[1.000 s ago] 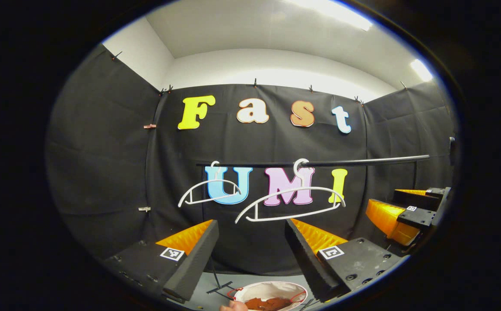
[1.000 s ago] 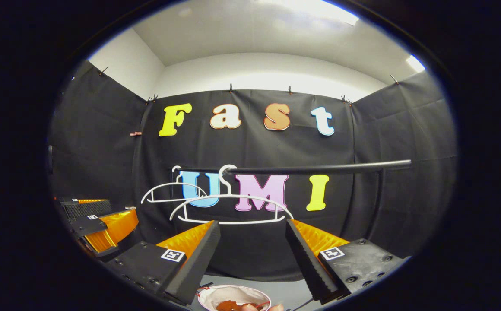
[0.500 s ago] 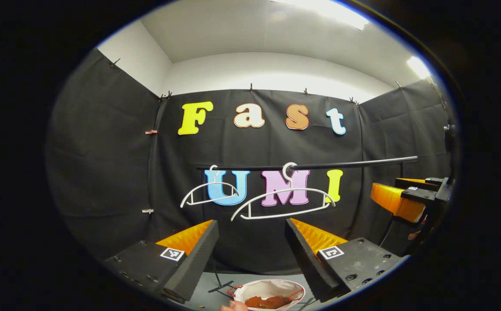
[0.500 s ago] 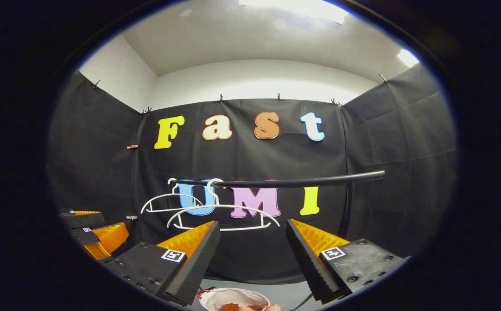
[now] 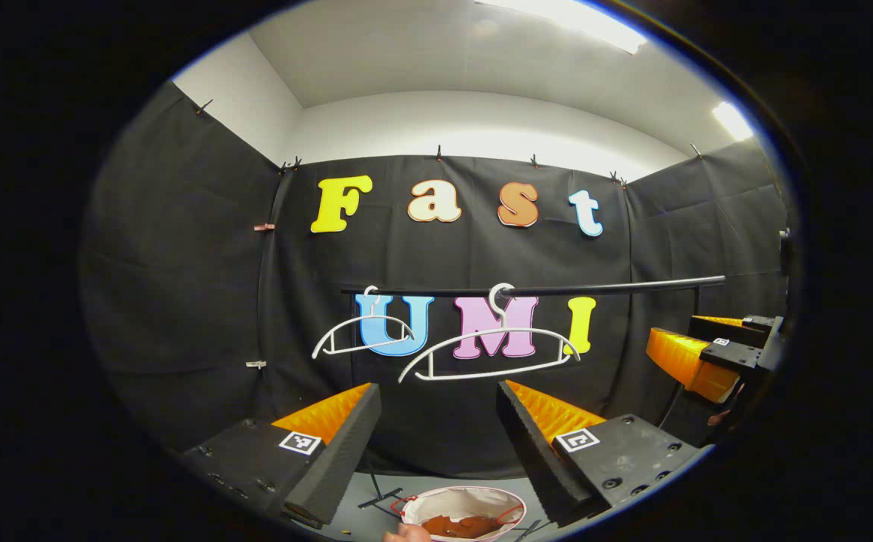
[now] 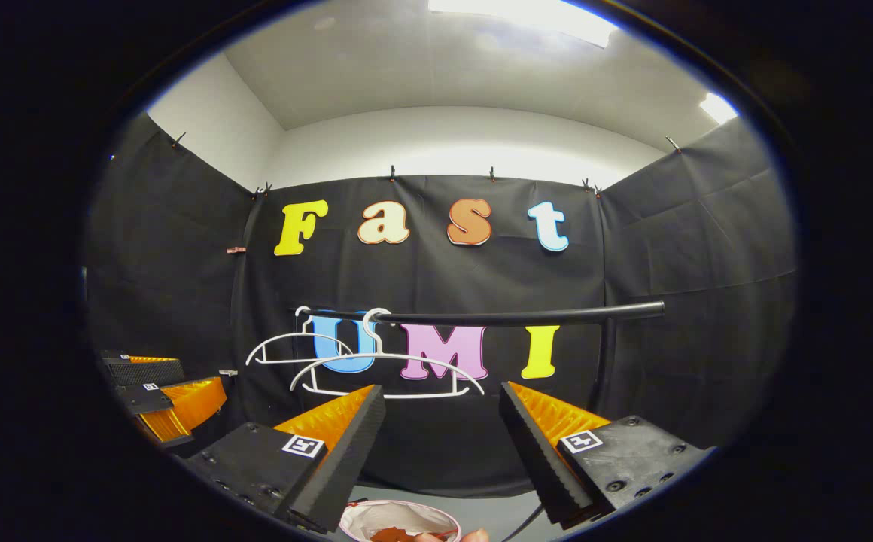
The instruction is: Grasp the clothes on the hanger with both hands and then place them into the laundry hamper below.
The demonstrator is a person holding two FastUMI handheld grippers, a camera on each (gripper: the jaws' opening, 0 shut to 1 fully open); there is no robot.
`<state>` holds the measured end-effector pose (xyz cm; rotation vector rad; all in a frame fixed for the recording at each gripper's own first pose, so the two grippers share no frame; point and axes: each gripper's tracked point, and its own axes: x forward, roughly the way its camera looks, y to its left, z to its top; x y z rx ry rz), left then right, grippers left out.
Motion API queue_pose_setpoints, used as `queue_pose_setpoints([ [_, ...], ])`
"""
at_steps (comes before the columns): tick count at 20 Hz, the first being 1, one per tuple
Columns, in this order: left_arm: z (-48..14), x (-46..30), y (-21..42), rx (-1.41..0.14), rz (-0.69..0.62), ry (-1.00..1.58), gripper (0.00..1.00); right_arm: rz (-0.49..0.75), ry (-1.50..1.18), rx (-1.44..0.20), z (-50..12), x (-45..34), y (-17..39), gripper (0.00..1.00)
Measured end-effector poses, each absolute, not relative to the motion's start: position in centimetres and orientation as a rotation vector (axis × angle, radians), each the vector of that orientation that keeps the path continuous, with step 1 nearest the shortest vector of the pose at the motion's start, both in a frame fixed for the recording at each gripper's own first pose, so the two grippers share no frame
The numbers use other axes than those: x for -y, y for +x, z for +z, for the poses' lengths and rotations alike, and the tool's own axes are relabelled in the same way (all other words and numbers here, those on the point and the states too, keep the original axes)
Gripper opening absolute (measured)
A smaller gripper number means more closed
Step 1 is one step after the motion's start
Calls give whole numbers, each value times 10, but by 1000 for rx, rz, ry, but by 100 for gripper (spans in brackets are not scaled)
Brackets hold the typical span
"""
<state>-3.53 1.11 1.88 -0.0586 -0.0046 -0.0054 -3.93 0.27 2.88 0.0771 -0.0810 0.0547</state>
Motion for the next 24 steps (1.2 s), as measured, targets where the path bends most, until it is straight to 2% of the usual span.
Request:
queue_pose_setpoints([
  [2, 19, -11, -35, 6, -6, -59, 99, 53, 63, 84, 29, -2, -40, 98],
  [3, 19, -10, -35, 4, -8, -59, 97, 50, 57, 86, 29, -1, -39, 93],
  [4, 18, -9, -34, 2, -11, -62, 97, 48, 54, 85, 28, -1, -38, 98],
  [8, 18, -5, -33, 3, -24, -61, 97, 45, 64, 77, 24, -1, -37, 97],
  [9, 17, -4, -32, 2, -27, -60, 98, 46, 62, 75, 23, 0, -37, 99],
  [10, 16, -4, -32, -2, -30, -59, 98, 43, 58, 72, 22, 0, -36, 97],
  [24, 14, 7, -21, -13, -49, -57, 97, 36, 45, 66, 17, 5, -28, 99],
])
